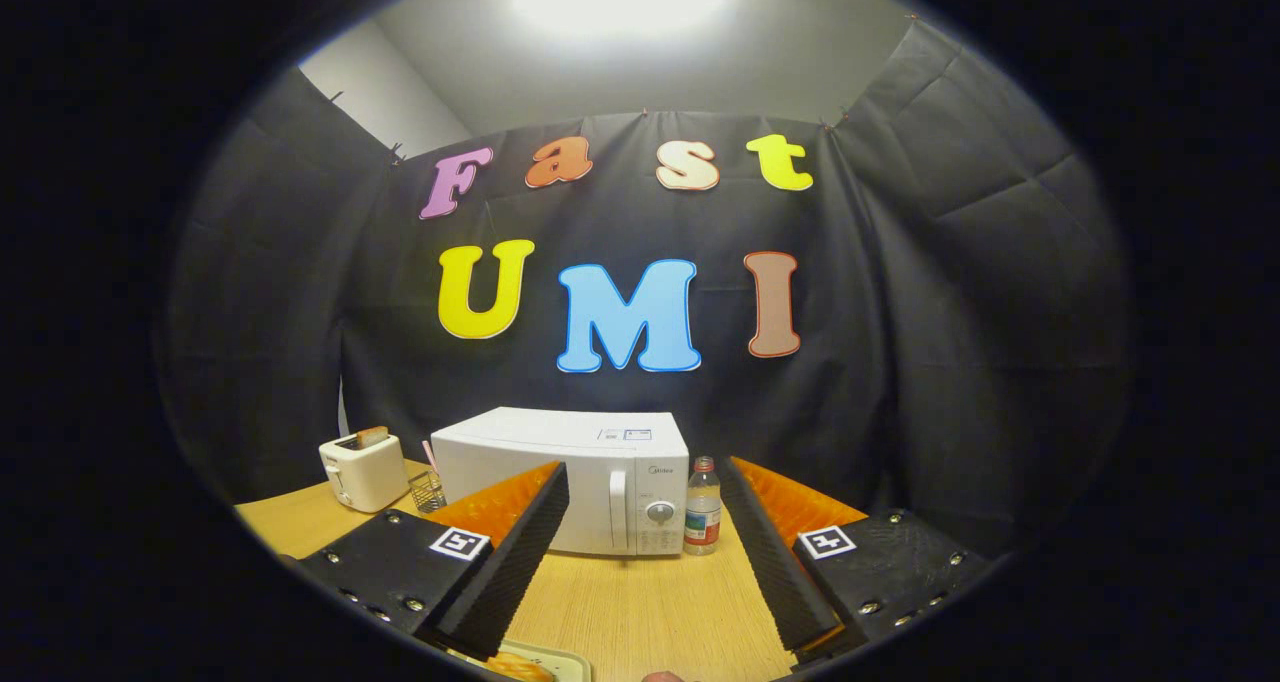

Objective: Open the microwave, put the food inside, and close the microwave door.

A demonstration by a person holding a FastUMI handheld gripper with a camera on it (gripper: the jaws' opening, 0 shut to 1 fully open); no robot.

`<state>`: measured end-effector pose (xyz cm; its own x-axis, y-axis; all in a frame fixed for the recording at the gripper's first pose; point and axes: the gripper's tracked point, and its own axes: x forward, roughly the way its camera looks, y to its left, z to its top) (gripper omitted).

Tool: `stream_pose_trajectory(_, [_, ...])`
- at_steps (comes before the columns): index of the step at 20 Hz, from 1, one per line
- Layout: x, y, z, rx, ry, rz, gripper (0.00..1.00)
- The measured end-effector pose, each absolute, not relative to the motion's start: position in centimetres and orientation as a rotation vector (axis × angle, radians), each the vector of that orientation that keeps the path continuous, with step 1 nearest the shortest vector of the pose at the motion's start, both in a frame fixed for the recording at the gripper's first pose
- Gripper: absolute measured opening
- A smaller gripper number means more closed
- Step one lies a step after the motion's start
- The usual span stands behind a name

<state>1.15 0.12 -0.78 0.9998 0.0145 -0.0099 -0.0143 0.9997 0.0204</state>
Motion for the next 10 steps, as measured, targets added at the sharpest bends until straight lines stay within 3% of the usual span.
stream_pose_trajectory(10, [7.3,2.0,-3.0,0.011,0.038,0.075,0.97])
